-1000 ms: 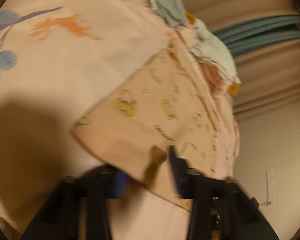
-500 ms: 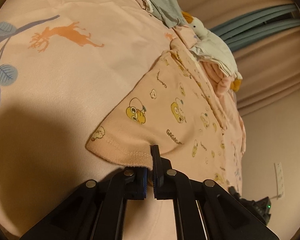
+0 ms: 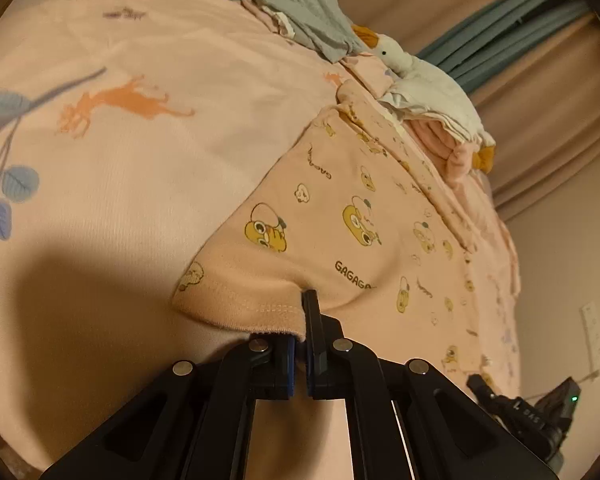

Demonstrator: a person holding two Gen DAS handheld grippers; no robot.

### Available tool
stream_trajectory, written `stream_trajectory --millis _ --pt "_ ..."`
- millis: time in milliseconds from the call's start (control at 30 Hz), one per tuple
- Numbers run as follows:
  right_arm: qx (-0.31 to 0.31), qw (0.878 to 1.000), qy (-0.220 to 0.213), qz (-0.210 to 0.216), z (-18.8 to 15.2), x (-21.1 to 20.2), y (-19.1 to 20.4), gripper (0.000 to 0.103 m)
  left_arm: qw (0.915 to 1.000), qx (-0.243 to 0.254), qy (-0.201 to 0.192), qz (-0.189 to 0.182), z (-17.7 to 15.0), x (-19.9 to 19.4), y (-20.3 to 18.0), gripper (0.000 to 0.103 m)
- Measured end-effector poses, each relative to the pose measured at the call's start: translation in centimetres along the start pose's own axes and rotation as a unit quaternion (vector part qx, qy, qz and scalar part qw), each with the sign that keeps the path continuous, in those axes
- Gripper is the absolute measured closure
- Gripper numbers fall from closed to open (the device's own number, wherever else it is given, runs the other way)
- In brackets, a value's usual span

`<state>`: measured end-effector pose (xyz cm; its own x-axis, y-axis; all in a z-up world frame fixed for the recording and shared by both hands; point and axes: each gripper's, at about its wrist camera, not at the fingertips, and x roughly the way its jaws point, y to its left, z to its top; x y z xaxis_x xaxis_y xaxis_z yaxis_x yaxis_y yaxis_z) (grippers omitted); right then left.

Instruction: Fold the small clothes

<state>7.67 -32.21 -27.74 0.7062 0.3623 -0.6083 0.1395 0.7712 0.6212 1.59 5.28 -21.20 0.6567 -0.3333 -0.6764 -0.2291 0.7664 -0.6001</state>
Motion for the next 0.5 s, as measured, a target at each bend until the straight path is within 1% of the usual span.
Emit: stream_trajectory --millis 167,267,333,400,467,500 --pt "-0.013 1.0 0.003 -0.01 -0.1 0.1 0.1 0.096 0.999 0.027 -0.018 0.03 -0.3 0.0 -0.9 0.1" --pt "-0.011 1.0 0.003 -0.002 -0.3 0.0 0.0 0.097 0.9981 0.038 -0.021 0.045 -0.3 0.0 -1.4 0.1" --pt "0.002 1.0 0.01 0.016 -0.3 0.0 -0.4 0.097 0.998 0.037 -0.023 0.046 -0.1 -0.2 -1.7 0.1" --pt "0.014 0.999 0.013 0.031 -0.1 -0.2 -0.5 0.097 0.9988 0.034 -0.023 0.027 0.5 -0.5 -2.0 0.1" --pt "0.028 0.998 0.008 0.062 1.0 -0.6 -0.3 0.097 0.999 0.031 -0.023 0.024 1.4 -0.5 -2.5 0.1" --pt "0.035 0.996 0.007 0.076 1.5 -0.7 -0.1 0.097 0.9991 0.03 -0.022 0.022 2.4 -0.4 -3.2 0.1"
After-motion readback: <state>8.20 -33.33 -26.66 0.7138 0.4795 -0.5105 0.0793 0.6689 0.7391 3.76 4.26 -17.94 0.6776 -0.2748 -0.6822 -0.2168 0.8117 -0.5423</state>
